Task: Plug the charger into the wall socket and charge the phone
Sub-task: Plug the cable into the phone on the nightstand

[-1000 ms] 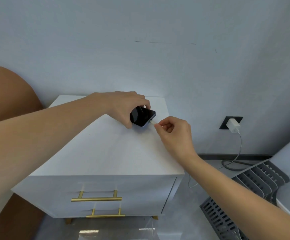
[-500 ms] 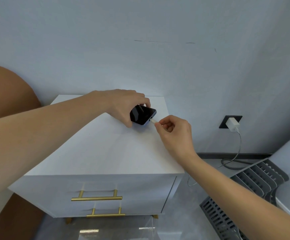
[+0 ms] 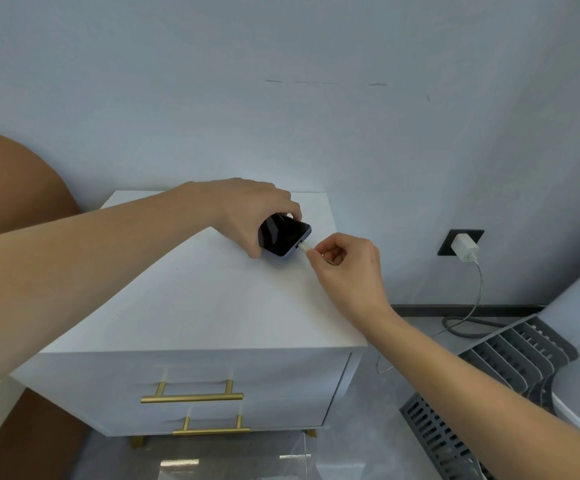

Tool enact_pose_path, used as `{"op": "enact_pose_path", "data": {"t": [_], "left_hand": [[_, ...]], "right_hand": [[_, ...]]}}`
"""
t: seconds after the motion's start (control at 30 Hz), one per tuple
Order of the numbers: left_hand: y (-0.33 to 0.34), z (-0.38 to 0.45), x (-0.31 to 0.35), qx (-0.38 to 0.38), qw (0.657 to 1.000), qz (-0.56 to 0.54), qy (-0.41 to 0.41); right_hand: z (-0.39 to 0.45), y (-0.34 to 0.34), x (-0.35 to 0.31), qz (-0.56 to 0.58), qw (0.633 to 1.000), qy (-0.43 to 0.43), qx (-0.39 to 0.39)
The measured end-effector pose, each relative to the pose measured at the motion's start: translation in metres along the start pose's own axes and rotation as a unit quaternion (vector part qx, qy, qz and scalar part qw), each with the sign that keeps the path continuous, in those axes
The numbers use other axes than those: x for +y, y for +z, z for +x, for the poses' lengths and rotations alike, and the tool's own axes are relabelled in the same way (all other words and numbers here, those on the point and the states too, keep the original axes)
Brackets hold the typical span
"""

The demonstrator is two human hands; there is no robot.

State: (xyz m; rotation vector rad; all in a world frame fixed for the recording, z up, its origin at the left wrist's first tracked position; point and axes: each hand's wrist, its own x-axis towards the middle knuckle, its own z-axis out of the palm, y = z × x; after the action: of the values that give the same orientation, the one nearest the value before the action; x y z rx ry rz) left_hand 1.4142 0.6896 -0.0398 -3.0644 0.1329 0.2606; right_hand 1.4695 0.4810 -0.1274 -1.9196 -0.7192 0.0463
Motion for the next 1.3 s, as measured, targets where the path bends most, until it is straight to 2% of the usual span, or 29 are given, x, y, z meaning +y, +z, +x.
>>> {"op": "enact_pose_path", "data": {"t": [0.63,0.9,1.03,1.3], "left_hand": [[0.000,0.014,0.011,-0.024,0.998,0.054,0.005],[0.005,0.014,0.006,-0.037,0.999,0.021,-0.011],[0.015,0.011,0.001,-0.020,0.999,0.029,0.015],[0.040,0.008,0.000,0.036,0.998,0.040,0.045]], "right_hand": [[0.004,0.003,0.006,-0.041,0.999,0.003,0.017],[-0.004,0.004,-0.003,-0.137,0.990,-0.021,0.019],[-0.012,0.009,-0.003,-0.163,0.984,-0.078,0.014],[-0.011,0.003,0.002,-0.135,0.989,-0.061,-0.014]]}}
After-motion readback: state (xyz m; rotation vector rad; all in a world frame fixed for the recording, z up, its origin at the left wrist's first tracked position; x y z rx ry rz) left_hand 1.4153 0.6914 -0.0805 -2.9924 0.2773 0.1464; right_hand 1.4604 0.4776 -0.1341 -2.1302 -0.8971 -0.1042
